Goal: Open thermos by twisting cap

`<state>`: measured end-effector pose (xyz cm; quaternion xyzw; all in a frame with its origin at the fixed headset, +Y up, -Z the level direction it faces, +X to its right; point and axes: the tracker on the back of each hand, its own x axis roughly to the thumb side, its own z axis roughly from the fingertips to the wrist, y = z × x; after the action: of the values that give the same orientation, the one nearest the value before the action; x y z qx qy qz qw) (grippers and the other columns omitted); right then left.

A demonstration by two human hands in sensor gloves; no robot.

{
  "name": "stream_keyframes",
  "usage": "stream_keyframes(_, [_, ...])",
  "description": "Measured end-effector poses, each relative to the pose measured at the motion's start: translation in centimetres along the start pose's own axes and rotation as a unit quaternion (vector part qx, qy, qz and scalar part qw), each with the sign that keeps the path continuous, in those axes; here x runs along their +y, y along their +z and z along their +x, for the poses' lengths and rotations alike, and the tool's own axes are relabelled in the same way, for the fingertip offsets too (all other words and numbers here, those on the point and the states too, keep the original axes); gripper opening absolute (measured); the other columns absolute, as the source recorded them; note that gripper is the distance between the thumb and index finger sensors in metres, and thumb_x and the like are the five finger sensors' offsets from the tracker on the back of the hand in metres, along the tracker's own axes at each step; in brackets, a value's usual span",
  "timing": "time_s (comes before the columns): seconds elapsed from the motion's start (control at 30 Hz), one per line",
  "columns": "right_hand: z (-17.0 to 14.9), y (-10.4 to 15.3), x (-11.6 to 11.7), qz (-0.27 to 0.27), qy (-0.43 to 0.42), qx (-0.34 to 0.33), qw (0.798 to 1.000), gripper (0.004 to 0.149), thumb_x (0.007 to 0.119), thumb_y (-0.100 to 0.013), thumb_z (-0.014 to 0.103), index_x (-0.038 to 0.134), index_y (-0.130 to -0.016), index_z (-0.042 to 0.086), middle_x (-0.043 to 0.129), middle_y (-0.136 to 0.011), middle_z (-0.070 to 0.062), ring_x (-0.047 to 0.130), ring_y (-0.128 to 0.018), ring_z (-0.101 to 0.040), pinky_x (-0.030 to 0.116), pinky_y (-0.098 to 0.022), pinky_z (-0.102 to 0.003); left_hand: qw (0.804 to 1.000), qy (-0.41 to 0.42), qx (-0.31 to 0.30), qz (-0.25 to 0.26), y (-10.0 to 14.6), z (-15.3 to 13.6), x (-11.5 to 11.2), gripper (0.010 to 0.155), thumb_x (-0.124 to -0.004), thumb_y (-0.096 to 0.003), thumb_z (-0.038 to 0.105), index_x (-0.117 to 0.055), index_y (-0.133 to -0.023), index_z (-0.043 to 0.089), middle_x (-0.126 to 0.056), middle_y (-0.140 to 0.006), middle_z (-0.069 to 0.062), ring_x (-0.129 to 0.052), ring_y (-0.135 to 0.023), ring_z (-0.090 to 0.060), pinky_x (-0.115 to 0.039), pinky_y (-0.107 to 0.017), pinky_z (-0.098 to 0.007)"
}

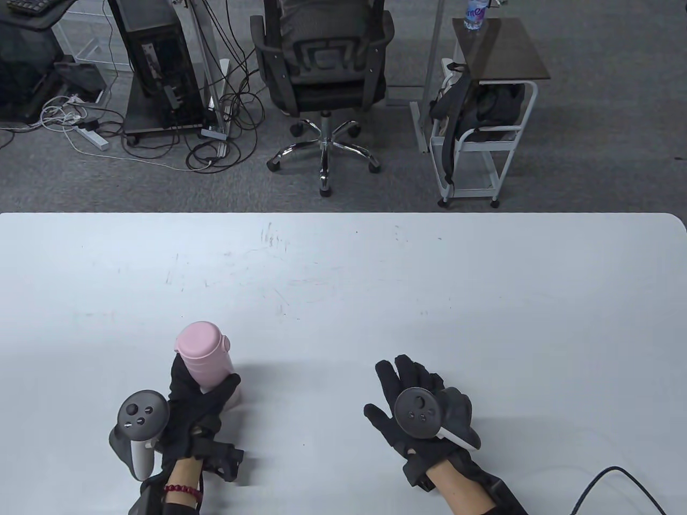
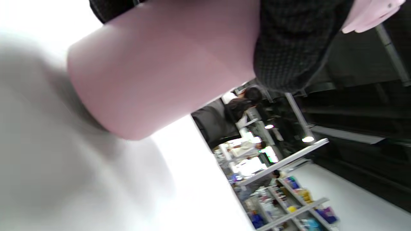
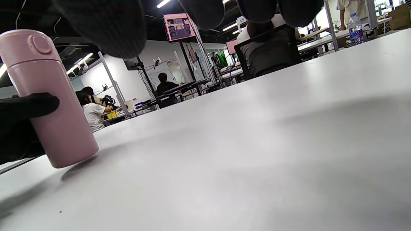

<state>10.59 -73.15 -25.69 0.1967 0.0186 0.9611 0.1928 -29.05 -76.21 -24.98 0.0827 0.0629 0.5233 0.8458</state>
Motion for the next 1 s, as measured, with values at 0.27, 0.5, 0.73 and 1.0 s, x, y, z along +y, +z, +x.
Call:
stream_keyframes(0.27, [0.0,-0.1,0.0,0.001,0.004,0.0,1.0,0.08,0.074,-0.052,0.046,0.041,-0.111,0.004,0.036,-0.108,-0.036,0.046,-0.09,-0.064,0.037,-0.058,-0.081,0.981,0.069,-0.168,-0.061,1.6,9.1,-4.4,0.091,-0.091,-0.0386,0.048,-0.035,-0.106,0.02,-0.046,-0.114,-0.007,-0.06,-0.102,-0.036,-0.068,-0.073,-0.053])
stream_keyframes(0.5, [-1.7,0.6,-3.0,-0.108,-0.059,0.035,0.992,0.067,0.08,-0.05,0.039,0.058,-0.107,0.014,0.053,-0.104,-0.034,0.062,-0.084,-0.059,0.045,-0.058,-0.078,0.964,0.011,-0.192,-0.185,3.0,12.1,-11.0,0.09,-0.089,-0.0418,0.05,-0.033,-0.106,0.023,-0.044,-0.116,-0.004,-0.058,-0.105,-0.033,-0.067,-0.076,-0.051])
stream_keyframes(0.73, [1.2,3.8,-11.4,-0.291,-0.142,-0.032,0.946,0.06,0.084,-0.049,0.031,0.07,-0.101,0.005,0.074,-0.088,-0.032,0.081,-0.063,-0.049,0.06,-0.053,-0.072,0.964,-0.032,-0.184,-0.187,3.8,10.3,-12.7,0.09,-0.091,-0.0394,0.048,-0.036,-0.106,0.021,-0.047,-0.114,-0.006,-0.062,-0.102,-0.034,-0.069,-0.073,-0.053])
stream_keyframes(1.0, [12.4,0.6,-13.6,-0.031,0.117,-0.071,0.99,0.077,0.071,-0.051,0.054,0.06,-0.108,0.003,0.069,-0.096,-0.034,0.081,-0.068,-0.049,0.061,-0.054,-0.072,0.96,-0.049,-0.196,-0.193,4.2,10.5,-13.1,0.09,-0.092,-0.0387,0.048,-0.037,-0.106,0.02,-0.048,-0.114,-0.006,-0.063,-0.101,-0.035,-0.069,-0.072,-0.053])
